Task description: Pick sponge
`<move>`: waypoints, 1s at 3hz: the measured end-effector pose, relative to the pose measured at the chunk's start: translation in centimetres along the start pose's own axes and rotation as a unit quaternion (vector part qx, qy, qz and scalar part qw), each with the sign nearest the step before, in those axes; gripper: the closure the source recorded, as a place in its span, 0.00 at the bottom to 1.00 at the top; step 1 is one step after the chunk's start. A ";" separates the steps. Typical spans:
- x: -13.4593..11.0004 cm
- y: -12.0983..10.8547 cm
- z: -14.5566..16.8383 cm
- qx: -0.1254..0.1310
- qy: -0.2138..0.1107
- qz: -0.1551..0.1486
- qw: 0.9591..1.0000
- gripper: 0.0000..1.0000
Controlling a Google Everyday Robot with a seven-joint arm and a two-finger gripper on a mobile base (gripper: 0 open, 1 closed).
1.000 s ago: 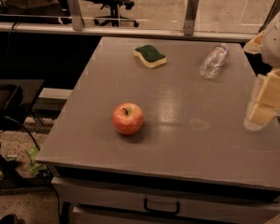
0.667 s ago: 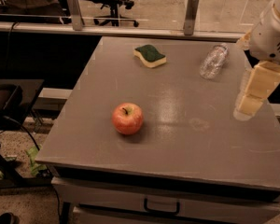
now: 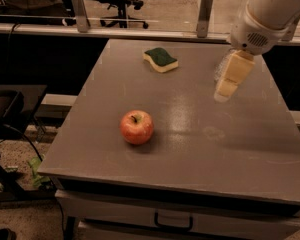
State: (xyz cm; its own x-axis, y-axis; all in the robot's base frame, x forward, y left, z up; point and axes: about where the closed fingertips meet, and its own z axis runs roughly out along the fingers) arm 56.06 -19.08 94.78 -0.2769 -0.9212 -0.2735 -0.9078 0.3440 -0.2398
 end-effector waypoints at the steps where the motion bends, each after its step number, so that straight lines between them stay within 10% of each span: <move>1: -1.9 -2.4 3.1 -0.008 -0.021 0.002 1.000 0.00; 3: -4.8 -5.8 8.2 -0.018 -0.039 0.021 0.999 0.00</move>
Offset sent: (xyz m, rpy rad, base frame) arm 0.0999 0.0387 -0.0534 0.1287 0.0204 -0.0048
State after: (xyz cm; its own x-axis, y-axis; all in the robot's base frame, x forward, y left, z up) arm 65.19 -15.19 89.87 -0.2916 -0.8884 -0.3545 -0.9066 0.3749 -0.1937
